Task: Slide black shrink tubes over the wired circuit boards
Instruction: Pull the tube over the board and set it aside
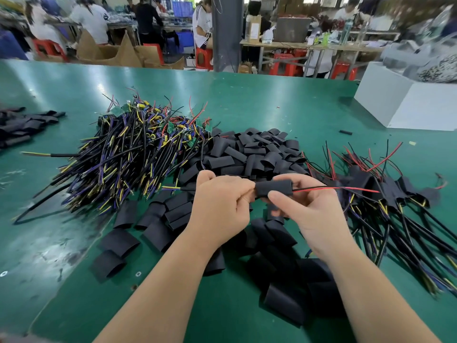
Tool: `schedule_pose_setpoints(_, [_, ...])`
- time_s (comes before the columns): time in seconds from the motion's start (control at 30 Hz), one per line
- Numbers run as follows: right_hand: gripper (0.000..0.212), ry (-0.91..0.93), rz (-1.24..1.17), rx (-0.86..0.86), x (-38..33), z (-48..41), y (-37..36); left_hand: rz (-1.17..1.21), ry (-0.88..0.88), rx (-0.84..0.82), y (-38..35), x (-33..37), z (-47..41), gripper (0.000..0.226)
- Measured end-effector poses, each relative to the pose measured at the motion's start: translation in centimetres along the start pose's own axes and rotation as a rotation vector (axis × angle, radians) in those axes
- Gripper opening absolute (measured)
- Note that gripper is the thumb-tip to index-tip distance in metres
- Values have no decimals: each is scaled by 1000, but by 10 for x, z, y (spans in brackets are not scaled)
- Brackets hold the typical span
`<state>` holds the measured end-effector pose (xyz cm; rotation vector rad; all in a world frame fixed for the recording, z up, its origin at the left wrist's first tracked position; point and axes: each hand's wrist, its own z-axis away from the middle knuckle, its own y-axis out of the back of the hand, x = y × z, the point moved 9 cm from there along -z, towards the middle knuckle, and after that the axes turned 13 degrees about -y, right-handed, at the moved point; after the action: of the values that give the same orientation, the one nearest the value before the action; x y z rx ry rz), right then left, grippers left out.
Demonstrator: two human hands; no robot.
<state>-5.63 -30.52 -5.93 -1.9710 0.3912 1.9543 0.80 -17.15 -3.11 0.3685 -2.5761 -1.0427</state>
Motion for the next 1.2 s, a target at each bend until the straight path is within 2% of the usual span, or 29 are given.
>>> schedule_pose_setpoints(0.13, [20,-76,-197,-19,9,-2,-3,-72,-34,22,4,4,-1,19])
schedule_pose_setpoints(0.2, [19,-65,-174,-23,10,-2,-5,-99,-44,13,2,4,-1,19])
schedule_pose_setpoints(0.33, [41,-55,-95,3,13,-3,-10,-73,-9,11,0,-3,1,18])
schedule_pose_setpoints(0.4, [48,-93,-216,4,17,-3,-12,-33,-7,30,-1,-1,0,16])
schedule_pose_setpoints(0.47, [45,-170,-437,23,21,-5,-10,16,32,80,4,-5,0,18])
schedule_pose_setpoints(0.53, [31,-249,-641,44,22,-7,-2,82,139,151,16,-22,2,37])
schedule_pose_setpoints(0.6, [9,-271,-775,80,16,-8,16,139,253,248,32,-48,8,38])
schedule_pose_setpoints(0.63, [7,-249,-832,114,11,-8,29,123,323,294,40,-62,13,34])
schedule_pose_setpoints(0.67, [15,-216,-871,151,7,-8,42,62,410,316,46,-76,19,32])
schedule_pose_setpoints(0.77, [16,-81,-905,250,-5,-7,85,-211,709,172,44,-116,46,26])
schedule_pose_setpoints(0.83, [10,-22,-821,348,-6,-6,110,-277,824,47,36,-131,58,29])
schedule_pose_setpoints(0.87, [10,-7,-699,457,-6,-4,125,-283,862,22,36,-135,63,31])
schedule_pose_setpoints(0.97, [13,-9,-129,748,-14,7,156,-295,926,-25,35,-144,70,38])
schedule_pose_setpoints(1.07, [15,5,255,821,-20,9,165,-321,906,-46,32,-147,70,37])
schedule_pose_setpoints(1.2, [26,-8,673,875,-31,11,159,-395,859,97,49,-146,68,26])
